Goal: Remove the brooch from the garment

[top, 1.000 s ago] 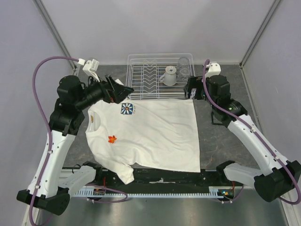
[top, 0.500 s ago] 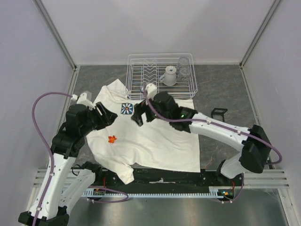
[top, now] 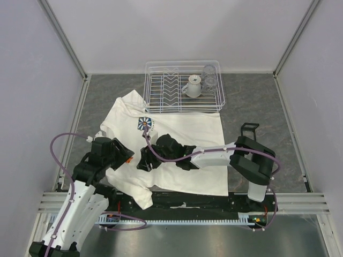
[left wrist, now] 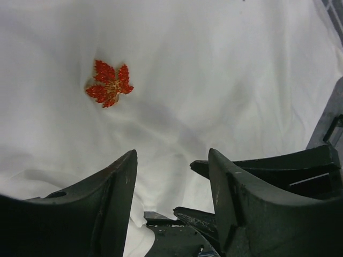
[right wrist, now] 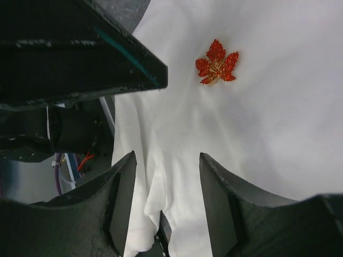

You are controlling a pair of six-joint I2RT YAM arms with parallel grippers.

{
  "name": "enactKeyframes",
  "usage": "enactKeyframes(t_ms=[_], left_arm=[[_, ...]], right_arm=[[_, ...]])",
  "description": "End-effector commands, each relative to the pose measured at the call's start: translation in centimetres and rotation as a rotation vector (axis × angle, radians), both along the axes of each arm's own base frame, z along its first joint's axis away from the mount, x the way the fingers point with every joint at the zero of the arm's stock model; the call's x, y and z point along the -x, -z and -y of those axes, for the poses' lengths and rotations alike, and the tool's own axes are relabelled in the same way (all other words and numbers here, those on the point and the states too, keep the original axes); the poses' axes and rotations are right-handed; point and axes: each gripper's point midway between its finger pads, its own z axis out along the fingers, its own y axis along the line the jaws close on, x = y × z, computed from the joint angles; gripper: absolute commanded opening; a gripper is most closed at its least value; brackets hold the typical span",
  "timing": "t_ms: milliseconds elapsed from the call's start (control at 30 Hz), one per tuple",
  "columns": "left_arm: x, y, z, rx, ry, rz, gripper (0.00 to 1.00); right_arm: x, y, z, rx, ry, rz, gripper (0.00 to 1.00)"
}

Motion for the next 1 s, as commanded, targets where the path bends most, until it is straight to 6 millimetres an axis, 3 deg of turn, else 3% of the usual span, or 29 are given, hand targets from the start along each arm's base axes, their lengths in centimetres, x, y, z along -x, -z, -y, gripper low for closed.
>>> enactKeyframes(t_ms=[0,200,233,400,833,967], left_arm=[[-1.3,1.5,-1.8,0.005,-0.191,0.001,0.60],[-2.8,3.0,-3.4,-0.063,-0.281,-0.013,0.55],[-3.0,3.2,-3.5,-0.065,-0.288,-0.021,0.54],[-2.9,5.5,-4.3,-0.078,-0.352,-0.112,0.45],[-2.8,8.0,-5.0,-0.023,-0.457,-0.093,0.49],[-2.9,8.5,-5.0,-0.017,-0.458,-0.071,0.49]], right_arm=[[-1.7,-1.5,-2.6,-0.127,0.042,0.025,0.57],[-4.2,0.6,-3.5,-0.130,0.093,-0.012,0.50],[-4.9,0.2,-3.8,-0.148,0.095,-0.013,0.49],[-5.3,2.3,-5.0,-0.121,0.073,-0.044,0.47],[-5.6,5.5,-6.3,-0.071,0.049,-0.049,0.46],[-5.6,5.4,-6.3,-0.071,0.046,-0.042,0.45]])
